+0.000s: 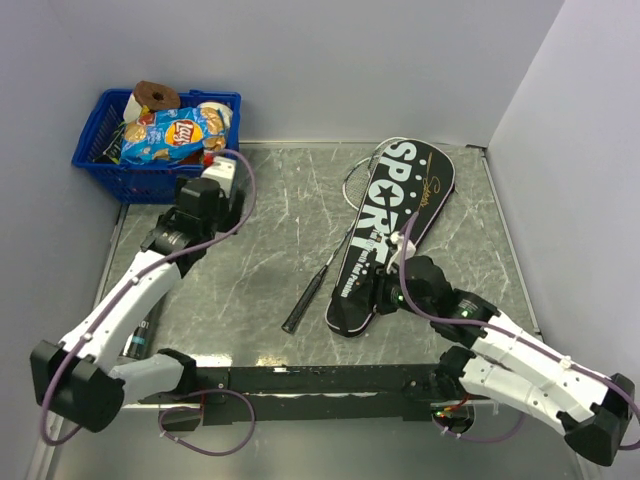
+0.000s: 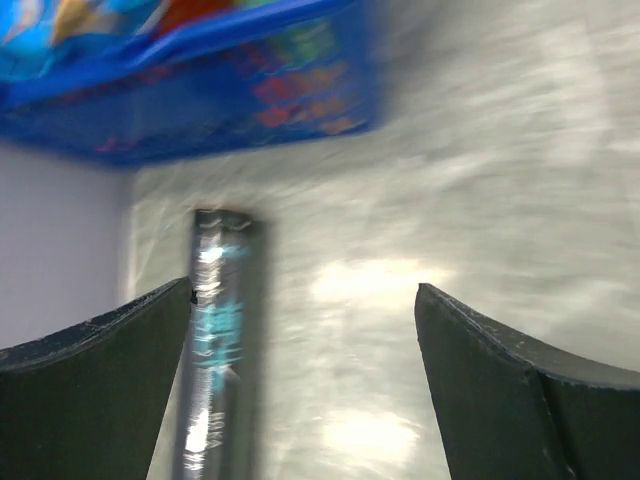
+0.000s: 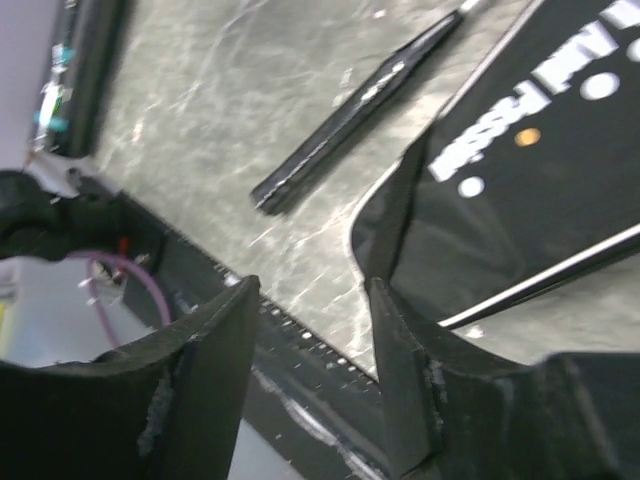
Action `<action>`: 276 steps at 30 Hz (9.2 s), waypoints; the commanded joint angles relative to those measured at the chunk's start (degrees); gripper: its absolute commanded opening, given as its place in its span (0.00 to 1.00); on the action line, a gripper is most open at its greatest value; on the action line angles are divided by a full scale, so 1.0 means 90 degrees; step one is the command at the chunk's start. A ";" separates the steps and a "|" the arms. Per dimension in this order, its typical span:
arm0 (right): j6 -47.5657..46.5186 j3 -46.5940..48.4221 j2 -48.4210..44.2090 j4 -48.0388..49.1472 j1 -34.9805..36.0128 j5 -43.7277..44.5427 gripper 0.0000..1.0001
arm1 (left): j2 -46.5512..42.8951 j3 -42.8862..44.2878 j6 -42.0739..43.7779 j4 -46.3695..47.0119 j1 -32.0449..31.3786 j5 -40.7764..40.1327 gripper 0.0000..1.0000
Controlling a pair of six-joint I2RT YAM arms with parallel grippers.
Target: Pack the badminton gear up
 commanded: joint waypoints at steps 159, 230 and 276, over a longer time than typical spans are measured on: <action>0.1242 -0.0265 0.0529 0.0918 -0.0046 0.2646 0.66 | 0.1890 0.0230 -0.3770 -0.1535 -0.3828 -0.0766 0.97; 0.0393 -0.0287 0.1036 0.1259 -0.1479 0.1621 0.65 | 0.1970 -0.0014 -0.3888 -0.1388 -0.3829 -0.1109 0.01; -0.2782 0.6334 0.8750 -0.0947 -0.3787 0.0322 0.63 | -0.0453 -0.0697 -0.3702 -0.0314 -0.2852 -0.0034 0.01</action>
